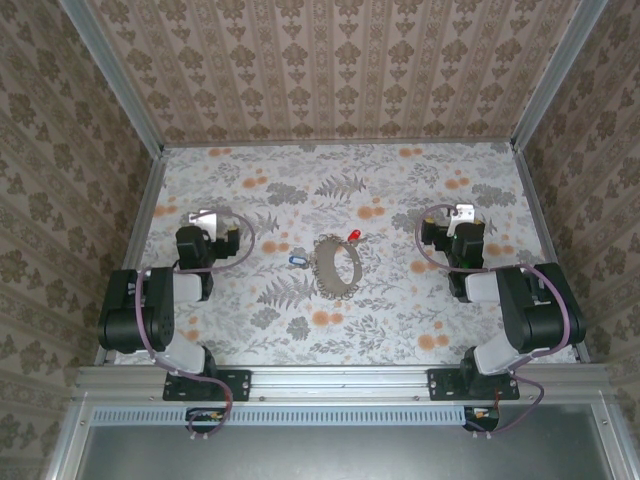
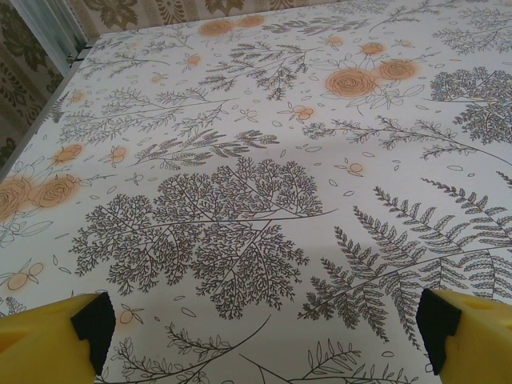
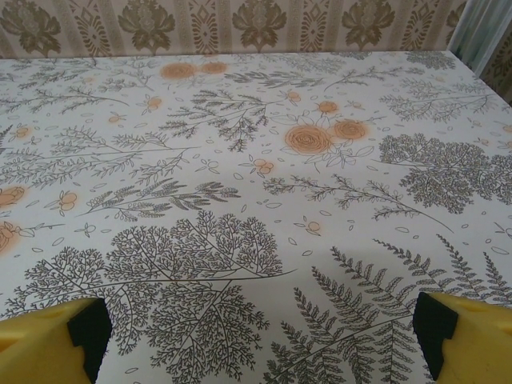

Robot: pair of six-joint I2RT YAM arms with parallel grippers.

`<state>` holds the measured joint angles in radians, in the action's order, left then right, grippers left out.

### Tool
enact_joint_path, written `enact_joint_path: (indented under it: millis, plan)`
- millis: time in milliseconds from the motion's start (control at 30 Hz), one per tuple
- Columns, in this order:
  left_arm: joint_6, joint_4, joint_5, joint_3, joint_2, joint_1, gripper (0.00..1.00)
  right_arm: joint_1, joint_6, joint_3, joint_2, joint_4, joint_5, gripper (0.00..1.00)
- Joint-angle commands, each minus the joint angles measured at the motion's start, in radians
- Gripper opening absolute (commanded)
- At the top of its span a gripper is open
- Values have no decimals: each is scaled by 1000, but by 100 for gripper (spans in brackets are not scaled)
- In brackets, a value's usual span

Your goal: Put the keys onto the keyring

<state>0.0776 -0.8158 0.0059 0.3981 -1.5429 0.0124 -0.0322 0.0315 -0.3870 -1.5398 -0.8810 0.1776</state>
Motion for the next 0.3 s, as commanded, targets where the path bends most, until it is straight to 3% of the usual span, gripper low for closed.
enact_joint_path:
  millis: [0, 267]
  plan:
    - [-18, -26, -3, 13, 7, 4, 100, 2, 18, -16, 6, 17, -17, 100]
    - [-19, -28, -4, 12, 8, 4, 100, 0, 16, -9, 12, 5, -17, 100]
